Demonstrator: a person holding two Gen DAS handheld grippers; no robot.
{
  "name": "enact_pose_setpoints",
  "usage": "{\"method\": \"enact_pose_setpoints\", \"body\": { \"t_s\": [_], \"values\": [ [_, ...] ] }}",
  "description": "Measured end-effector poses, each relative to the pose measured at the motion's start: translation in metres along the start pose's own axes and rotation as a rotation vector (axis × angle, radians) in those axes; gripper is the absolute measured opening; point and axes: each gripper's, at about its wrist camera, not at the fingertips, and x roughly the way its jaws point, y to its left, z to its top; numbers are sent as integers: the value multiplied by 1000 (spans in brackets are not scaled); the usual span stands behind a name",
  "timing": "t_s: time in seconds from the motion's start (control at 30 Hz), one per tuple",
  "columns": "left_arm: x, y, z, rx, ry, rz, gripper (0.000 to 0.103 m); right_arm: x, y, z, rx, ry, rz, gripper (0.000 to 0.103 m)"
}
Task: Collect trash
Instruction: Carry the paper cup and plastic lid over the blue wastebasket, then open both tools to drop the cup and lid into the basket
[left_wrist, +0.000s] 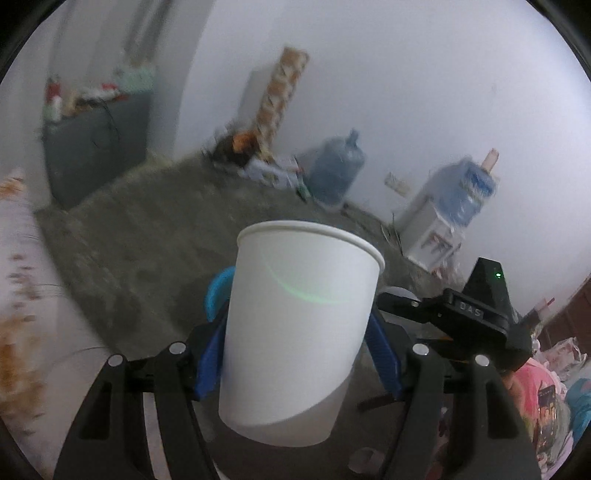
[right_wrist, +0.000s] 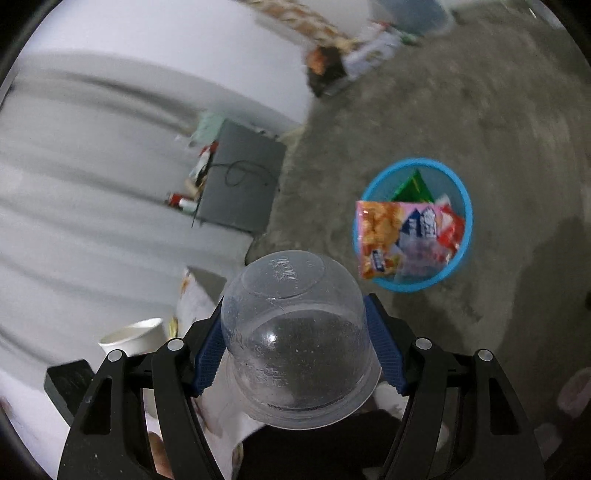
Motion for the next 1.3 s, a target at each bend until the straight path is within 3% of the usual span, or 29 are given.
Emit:
{"method": "enact_pose_setpoints", "body": {
  "t_s": [0.27, 0.33, 0.37, 0.47, 0.57, 0.7, 0.87, 1.1, 1.3],
  "values": [
    [120, -8, 13, -49, 123, -5, 68, 39, -56, 51, 186, 8, 54, 71],
    [149, 1, 16, -70, 138, 17, 84, 57, -71, 63, 215, 15, 29, 85],
    [160, 6, 14, -80, 141, 37, 86, 68, -83, 69, 235, 30, 4, 85],
    [186, 19, 9, -131, 174, 95, 86, 87, -109, 72, 282, 51, -126, 85],
    [191, 30, 5, -186, 201, 81, 86, 81, -119, 64, 307, 47, -128, 85],
    [177, 32, 8, -181, 173, 84, 87, 61, -112, 52, 264, 16, -169, 85],
    [124, 25, 16, -194, 111, 39, 87, 29, -78, 40, 166, -53, -191, 85],
    [7, 21, 27, -196, -68, -18, 89, -9, 18, 7, -128, -119, -183, 86],
    [-113, 44, 5, -177, -224, 22, 94, -9, 103, -53, -441, -36, -110, 90]
  ]
}}
